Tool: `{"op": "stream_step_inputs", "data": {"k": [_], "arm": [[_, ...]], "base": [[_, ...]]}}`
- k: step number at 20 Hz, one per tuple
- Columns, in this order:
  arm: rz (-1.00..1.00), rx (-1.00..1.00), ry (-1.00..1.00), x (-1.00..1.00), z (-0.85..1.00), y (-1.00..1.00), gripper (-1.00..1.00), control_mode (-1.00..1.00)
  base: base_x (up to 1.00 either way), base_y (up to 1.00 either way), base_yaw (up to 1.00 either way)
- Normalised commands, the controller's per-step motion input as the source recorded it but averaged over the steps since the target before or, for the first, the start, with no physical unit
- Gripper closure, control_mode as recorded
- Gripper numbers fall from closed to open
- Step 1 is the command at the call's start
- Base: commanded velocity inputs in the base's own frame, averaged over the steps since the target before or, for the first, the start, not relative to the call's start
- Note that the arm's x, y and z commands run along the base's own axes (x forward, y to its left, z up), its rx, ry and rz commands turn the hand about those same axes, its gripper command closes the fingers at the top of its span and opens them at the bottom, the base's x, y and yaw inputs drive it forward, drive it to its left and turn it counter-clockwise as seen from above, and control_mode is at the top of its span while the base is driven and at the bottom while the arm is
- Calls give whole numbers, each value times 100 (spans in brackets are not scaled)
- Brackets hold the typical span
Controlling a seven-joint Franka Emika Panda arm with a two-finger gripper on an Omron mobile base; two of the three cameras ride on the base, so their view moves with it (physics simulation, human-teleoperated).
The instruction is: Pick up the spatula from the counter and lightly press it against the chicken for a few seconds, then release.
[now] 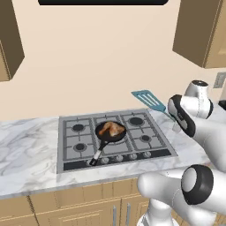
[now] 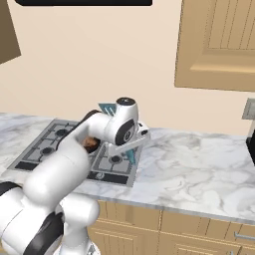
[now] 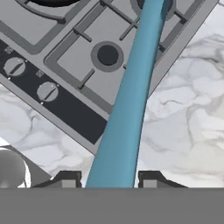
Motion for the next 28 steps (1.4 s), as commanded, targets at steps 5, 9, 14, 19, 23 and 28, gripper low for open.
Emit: {"op": "stream_step_inputs", "data": {"k": [5, 9, 14, 19, 23, 28], "arm": [[7, -10, 6, 12, 0, 23, 100, -100], [10, -12, 5, 5, 0, 28, 100, -100], [11, -10, 2, 0, -2, 30, 100, -100], [11, -6, 3, 0, -8, 22, 100, -100], [6, -4, 8, 2, -1, 22, 100, -100], [1, -5, 16, 11, -17, 21, 100, -100]], "base": [[0, 0, 0], [0, 0, 0], [0, 0, 0], [0, 0, 0], [0, 0, 0], [0, 0, 0]]}}
